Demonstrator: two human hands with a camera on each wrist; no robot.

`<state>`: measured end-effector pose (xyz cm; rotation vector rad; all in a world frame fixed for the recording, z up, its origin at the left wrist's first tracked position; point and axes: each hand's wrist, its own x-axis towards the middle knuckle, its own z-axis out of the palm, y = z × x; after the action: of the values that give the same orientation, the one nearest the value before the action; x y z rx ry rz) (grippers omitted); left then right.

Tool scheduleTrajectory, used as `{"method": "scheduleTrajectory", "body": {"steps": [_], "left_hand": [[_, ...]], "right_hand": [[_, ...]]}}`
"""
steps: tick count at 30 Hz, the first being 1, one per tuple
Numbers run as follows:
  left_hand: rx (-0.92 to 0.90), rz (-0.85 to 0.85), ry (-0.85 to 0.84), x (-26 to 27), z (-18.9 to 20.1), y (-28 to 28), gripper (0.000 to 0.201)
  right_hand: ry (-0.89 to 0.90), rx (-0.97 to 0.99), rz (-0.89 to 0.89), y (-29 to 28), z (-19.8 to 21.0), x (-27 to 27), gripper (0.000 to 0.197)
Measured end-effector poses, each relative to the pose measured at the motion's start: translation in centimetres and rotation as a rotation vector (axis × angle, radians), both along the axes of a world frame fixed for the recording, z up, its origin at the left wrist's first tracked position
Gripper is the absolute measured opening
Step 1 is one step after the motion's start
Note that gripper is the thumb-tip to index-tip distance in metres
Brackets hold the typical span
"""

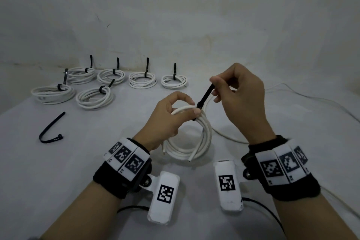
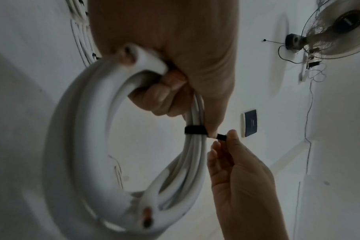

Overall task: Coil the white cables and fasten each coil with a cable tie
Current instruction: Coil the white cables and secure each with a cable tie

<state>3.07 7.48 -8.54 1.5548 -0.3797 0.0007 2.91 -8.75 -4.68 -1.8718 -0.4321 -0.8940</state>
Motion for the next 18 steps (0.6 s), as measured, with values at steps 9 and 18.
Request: {"method": "scheduleTrajectory", "body": {"steps": [9,18], "left_hand": [[0.076,-0.178,-0.027,-0.2,0.0,0.3,0.014],[0.014,0.042,-0.07,0.2,-0.3,-0.2,0.019]], "right_hand": [[0.075,0.088,-0.004,-0.2,-0.4,0.4,0.017],[0.179,0.211,0.151,0.1,-0.7,1.1,0.013]]}}
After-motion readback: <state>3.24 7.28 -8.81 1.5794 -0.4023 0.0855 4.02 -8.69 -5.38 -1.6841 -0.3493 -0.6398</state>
